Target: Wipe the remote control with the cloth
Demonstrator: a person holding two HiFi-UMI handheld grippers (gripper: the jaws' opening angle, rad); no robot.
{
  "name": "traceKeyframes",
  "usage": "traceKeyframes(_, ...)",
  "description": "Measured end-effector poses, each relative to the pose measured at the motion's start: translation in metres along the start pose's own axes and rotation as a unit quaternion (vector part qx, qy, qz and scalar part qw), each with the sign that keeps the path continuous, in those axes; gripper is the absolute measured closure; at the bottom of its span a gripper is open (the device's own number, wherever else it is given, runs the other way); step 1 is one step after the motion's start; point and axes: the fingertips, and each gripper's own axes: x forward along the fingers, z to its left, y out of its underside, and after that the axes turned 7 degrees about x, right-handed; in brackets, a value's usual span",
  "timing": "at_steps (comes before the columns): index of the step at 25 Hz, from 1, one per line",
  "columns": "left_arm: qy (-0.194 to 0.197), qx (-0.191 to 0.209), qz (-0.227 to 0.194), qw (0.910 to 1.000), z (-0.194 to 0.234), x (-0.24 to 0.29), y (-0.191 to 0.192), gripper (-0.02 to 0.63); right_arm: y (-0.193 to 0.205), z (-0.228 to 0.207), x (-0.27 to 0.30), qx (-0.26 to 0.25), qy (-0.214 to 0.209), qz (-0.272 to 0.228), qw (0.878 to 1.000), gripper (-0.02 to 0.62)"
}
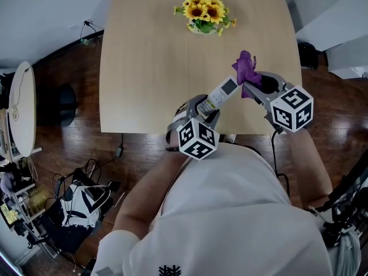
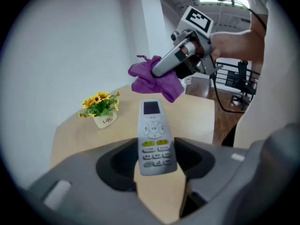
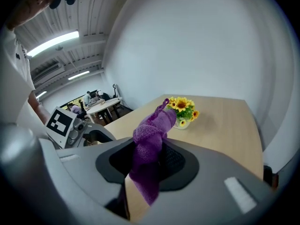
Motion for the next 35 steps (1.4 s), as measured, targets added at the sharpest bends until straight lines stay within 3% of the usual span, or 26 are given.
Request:
traceKeyframes(9, 0.001, 0.008, -0.008, 0.9999, 0.000, 0.002, -0.012, 0.345, 0.023, 0.106, 0.035, -0.041, -0.138, 0.049, 0.988, 0.469)
traceKeyframes(13, 0.002, 0.014, -0.015, 0.9998, -0.003, -0.002, -0.014, 0.345, 0.036, 0.119, 0.043, -0.045, -0.159, 0.068, 0.984, 0.469)
traceKeyframes(35, 0.004, 0.011, -0.021, 0.9997, -0.002, -0.006, -0.008, 0.347, 0.015, -0.004, 0.013, -0.008, -0.019, 0.038, 0.999, 0.469)
